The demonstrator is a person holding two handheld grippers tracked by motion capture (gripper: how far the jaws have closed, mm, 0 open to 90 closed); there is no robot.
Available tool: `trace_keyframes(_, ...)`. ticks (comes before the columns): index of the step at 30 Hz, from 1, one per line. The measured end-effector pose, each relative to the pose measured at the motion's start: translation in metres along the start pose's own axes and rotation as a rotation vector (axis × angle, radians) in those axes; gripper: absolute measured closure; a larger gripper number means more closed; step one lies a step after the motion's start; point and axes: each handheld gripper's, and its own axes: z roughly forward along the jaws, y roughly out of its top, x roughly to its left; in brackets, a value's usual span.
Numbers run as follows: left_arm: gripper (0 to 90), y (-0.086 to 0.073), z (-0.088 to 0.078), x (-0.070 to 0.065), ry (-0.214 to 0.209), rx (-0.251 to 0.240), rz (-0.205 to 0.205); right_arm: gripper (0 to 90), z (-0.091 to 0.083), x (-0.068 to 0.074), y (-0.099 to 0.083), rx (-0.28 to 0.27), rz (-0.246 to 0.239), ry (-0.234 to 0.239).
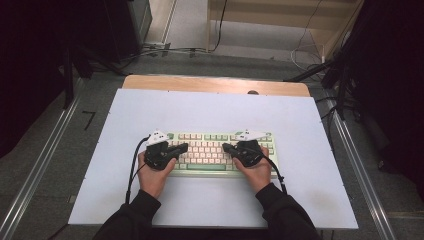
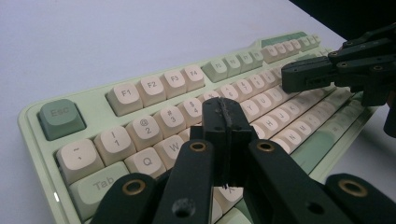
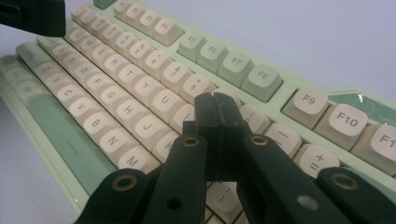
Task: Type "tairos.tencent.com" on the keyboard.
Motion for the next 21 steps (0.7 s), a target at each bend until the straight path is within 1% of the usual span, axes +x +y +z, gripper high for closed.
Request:
trace_keyframes(3, 90.0, 0.000, 0.000, 0.000, 0.000, 0.003, 0.003, 88.0, 0.002, 0.000, 0.000, 0.013, -0.003, -0.005)
trace_keyframes(7, 90.0, 0.000, 0.001, 0.000, 0.001, 0.006, 0.003, 88.1, 0.001, 0.000, 0.000, 0.011, -0.003, -0.005)
trace_keyframes(11, 90.0, -0.001, 0.001, 0.001, 0.002, 0.008, 0.004, 88.1, -0.004, 0.004, 0.002, -0.011, -0.010, 0.012)
trace_keyframes(17, 90.0, -0.001, 0.001, 0.000, 0.002, 0.014, 0.010, 88.1, -0.010, 0.013, 0.003, -0.020, -0.029, 0.046)
trace_keyframes(21, 90.0, -0.002, 0.000, 0.001, 0.006, 0.014, 0.007, 88.1, -0.011, 0.018, 0.000, -0.013, -0.034, 0.074)
